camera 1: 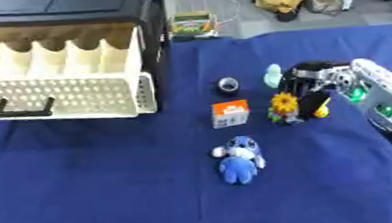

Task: Pick up objects from table and place into drawer.

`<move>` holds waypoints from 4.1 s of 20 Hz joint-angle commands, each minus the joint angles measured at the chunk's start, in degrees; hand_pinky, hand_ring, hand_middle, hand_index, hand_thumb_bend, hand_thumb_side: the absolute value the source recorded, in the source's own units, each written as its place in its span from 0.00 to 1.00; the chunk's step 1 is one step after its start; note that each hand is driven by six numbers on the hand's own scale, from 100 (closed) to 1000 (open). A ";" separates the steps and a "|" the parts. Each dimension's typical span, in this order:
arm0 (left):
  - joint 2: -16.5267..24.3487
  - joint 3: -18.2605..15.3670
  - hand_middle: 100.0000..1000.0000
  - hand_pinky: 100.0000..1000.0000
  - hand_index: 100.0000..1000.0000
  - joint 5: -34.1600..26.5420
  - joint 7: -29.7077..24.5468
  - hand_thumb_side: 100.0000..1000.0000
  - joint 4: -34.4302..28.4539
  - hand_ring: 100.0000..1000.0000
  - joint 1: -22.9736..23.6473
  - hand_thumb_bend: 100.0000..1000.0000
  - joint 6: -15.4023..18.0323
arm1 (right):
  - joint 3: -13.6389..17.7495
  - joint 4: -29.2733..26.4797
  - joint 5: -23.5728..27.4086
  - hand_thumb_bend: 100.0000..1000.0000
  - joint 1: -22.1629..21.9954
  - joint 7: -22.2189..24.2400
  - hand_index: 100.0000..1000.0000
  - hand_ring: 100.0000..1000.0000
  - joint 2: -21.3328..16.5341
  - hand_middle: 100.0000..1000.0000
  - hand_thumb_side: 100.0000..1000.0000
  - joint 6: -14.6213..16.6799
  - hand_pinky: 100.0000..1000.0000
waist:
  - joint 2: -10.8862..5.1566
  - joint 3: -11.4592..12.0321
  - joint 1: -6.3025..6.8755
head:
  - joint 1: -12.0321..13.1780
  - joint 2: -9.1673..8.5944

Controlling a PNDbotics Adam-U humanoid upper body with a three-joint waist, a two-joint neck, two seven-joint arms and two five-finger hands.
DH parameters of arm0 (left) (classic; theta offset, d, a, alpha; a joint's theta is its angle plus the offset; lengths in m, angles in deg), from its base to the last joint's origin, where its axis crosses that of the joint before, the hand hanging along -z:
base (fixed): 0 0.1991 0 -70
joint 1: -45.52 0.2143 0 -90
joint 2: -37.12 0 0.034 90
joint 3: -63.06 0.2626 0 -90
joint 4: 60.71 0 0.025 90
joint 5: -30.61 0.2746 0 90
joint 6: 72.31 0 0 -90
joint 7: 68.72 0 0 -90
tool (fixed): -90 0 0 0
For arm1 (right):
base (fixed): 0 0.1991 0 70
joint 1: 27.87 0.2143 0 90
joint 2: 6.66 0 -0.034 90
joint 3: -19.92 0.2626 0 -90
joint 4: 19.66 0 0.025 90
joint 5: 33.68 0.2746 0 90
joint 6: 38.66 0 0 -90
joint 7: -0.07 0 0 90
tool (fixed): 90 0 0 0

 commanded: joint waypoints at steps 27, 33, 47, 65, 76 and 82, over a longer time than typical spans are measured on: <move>0.75 -1.30 0.00 0.00 0.69 -0.02 0.05 1.00 -0.69 0.00 -0.44 0.12 -0.47 | 2.01 -3.15 5.05 0.29 -0.10 -3.69 0.72 0.61 -2.26 0.53 0.15 -3.84 0.52 | -0.77 -0.14 -0.15 | 0.98 -0.67; 0.73 -1.32 0.00 0.00 0.69 0.03 -0.12 1.00 -0.69 0.00 -0.41 0.12 -0.45 | 2.58 -3.01 3.43 0.52 0.47 -0.88 0.86 0.69 -2.54 0.66 0.24 -1.47 0.59 | -0.76 -0.22 -0.14 | 1.11 -0.44; 0.63 -1.40 0.00 0.00 0.68 0.05 -0.28 1.00 -0.69 0.00 -0.40 0.12 -0.46 | 2.81 -1.79 -0.92 0.59 3.39 4.03 0.89 0.74 -2.06 0.74 0.25 1.46 0.63 | -0.97 -0.04 -0.38 | 0.84 -0.76; 0.44 -1.54 0.00 0.00 0.68 -0.18 -0.38 1.00 -0.69 0.00 -0.20 0.11 -0.55 | 1.84 1.34 -2.35 0.51 3.43 2.41 0.75 0.61 -0.99 0.60 0.17 0.91 0.45 | -0.94 0.55 -0.44 | 0.82 -0.78; 0.26 -1.66 0.00 0.00 0.68 -0.36 -0.38 1.00 -0.69 0.00 -0.07 0.11 -0.67 | 1.71 1.49 -0.76 0.51 3.83 2.81 0.71 0.59 -0.48 0.57 0.16 0.05 0.42 | -0.82 0.84 -0.47 | 0.87 -0.70; 0.27 -1.74 0.00 0.00 0.67 -0.36 -0.33 1.00 -0.69 0.00 -0.03 0.11 -0.71 | 1.87 0.90 -0.24 0.47 2.90 2.08 0.66 0.55 -1.21 0.52 0.12 -0.65 0.35 | -0.73 0.95 -0.46 | 1.04 -0.69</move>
